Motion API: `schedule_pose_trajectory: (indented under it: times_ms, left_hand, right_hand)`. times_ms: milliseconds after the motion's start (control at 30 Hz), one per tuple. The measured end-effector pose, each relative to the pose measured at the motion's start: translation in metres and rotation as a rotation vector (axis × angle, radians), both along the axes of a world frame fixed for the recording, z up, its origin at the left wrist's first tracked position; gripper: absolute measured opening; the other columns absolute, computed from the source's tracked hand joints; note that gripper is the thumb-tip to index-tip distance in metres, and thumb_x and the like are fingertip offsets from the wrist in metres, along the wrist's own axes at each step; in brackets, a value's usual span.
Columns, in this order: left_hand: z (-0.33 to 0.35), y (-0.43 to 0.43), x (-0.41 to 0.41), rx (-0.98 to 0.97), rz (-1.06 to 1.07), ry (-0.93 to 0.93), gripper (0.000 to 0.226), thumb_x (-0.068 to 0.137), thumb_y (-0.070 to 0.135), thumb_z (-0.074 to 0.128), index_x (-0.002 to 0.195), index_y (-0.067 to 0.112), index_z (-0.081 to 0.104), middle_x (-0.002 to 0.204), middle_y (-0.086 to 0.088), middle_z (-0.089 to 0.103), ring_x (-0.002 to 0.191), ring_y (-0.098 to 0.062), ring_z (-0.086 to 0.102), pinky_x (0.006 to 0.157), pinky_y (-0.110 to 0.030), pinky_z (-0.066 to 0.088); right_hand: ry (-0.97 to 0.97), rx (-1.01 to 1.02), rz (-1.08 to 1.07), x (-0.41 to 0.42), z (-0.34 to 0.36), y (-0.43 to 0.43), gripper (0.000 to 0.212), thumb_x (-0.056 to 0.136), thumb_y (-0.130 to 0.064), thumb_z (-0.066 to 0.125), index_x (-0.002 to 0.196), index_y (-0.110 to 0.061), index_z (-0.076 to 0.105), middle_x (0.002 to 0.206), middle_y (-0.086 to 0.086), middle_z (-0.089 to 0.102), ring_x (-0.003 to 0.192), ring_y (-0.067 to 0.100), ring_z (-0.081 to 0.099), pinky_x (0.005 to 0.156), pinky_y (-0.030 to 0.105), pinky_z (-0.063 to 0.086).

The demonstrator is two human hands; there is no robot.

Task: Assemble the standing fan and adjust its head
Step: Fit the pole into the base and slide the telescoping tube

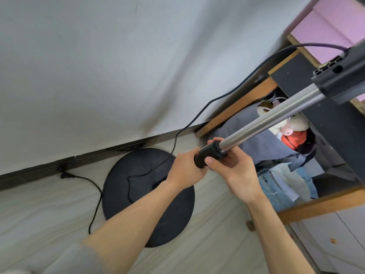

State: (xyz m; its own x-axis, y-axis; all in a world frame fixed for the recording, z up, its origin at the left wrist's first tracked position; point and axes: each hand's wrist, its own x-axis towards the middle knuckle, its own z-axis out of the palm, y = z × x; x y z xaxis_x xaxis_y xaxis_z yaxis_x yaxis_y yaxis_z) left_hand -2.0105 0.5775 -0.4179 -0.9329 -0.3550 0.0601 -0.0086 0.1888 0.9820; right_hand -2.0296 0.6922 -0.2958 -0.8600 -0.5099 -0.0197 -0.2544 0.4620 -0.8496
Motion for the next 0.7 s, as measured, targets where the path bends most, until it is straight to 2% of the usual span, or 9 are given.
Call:
schedule_pose_trajectory:
  times_ms: [67, 167, 233, 300, 400, 533, 600, 700]
  left_hand:
    - [0.002, 0.002, 0.000, -0.004, 0.036, 0.002, 0.019, 0.085, 0.025, 0.068, 0.092, 0.022, 0.050, 0.071, 0.004, 0.061, 0.063, -0.016, 0.058, 0.055, -0.032, 0.047]
    - [0.002, 0.007, 0.000, -0.001, 0.067, 0.001, 0.023, 0.086, 0.019, 0.067, 0.093, 0.022, 0.045, 0.070, 0.004, 0.057, 0.062, -0.015, 0.055, 0.054, -0.030, 0.042]
    - [0.003, 0.010, 0.001, 0.002, 0.088, -0.008, 0.024, 0.085, 0.015, 0.065, 0.091, 0.023, 0.043, 0.070, 0.003, 0.057, 0.061, -0.017, 0.053, 0.054, -0.030, 0.038]
    - [0.003, 0.011, 0.000, 0.001, 0.091, -0.020, 0.025, 0.085, 0.013, 0.065, 0.091, 0.023, 0.043, 0.070, 0.000, 0.058, 0.062, -0.021, 0.055, 0.054, -0.029, 0.038]
    - [0.002, 0.010, 0.001, -0.003, 0.084, -0.014, 0.024, 0.084, 0.016, 0.066, 0.091, 0.024, 0.044, 0.070, 0.001, 0.059, 0.061, -0.019, 0.055, 0.053, -0.028, 0.039]
    - [0.002, 0.007, 0.001, -0.001, 0.053, -0.008, 0.026, 0.084, 0.021, 0.069, 0.090, 0.027, 0.044, 0.074, 0.003, 0.059, 0.063, -0.015, 0.056, 0.055, -0.027, 0.042]
    - [0.004, 0.007, 0.001, 0.002, 0.068, -0.008, 0.026, 0.084, 0.020, 0.068, 0.089, 0.028, 0.044, 0.074, 0.003, 0.060, 0.064, -0.017, 0.057, 0.055, -0.030, 0.044]
    - [0.006, 0.006, 0.002, 0.003, 0.096, -0.006, 0.022, 0.084, 0.020, 0.067, 0.091, 0.025, 0.046, 0.074, 0.000, 0.063, 0.067, -0.023, 0.059, 0.057, -0.035, 0.049]
  right_hand:
    - [0.085, 0.068, -0.033, 0.001, 0.000, -0.001, 0.040, 0.081, -0.013, 0.082, 0.116, -0.026, 0.066, 0.111, -0.008, 0.075, 0.107, 0.007, 0.070, 0.098, 0.033, 0.055]
    - [0.207, 0.161, -0.119, 0.005, -0.003, -0.004, 0.031, 0.080, -0.026, 0.083, 0.101, -0.034, 0.063, 0.101, -0.017, 0.072, 0.100, 0.002, 0.070, 0.094, 0.027, 0.056]
    - [0.282, 0.202, -0.195, 0.013, -0.006, -0.008, 0.029, 0.079, -0.035, 0.083, 0.098, -0.034, 0.062, 0.094, -0.020, 0.069, 0.098, 0.003, 0.070, 0.092, 0.026, 0.056]
    - [0.299, 0.219, -0.247, 0.017, -0.008, -0.011, 0.032, 0.077, -0.042, 0.082, 0.100, -0.034, 0.062, 0.095, -0.017, 0.069, 0.100, 0.005, 0.069, 0.092, 0.027, 0.056]
    - [0.245, 0.246, -0.175, 0.012, -0.001, -0.007, 0.035, 0.078, -0.037, 0.083, 0.106, -0.032, 0.062, 0.101, -0.019, 0.070, 0.101, 0.001, 0.068, 0.095, 0.025, 0.054]
    - [0.113, 0.192, -0.001, 0.004, 0.006, 0.003, 0.052, 0.087, -0.021, 0.076, 0.135, -0.025, 0.057, 0.121, -0.020, 0.067, 0.116, -0.001, 0.063, 0.104, 0.027, 0.049]
    - [0.146, 0.167, 0.009, 0.005, 0.005, 0.000, 0.044, 0.087, -0.019, 0.075, 0.128, -0.025, 0.060, 0.116, -0.017, 0.070, 0.111, 0.000, 0.066, 0.101, 0.027, 0.051]
    - [0.239, 0.166, -0.026, 0.007, 0.001, -0.005, 0.035, 0.085, -0.021, 0.077, 0.114, -0.032, 0.060, 0.105, -0.021, 0.069, 0.102, -0.005, 0.068, 0.092, 0.016, 0.052]
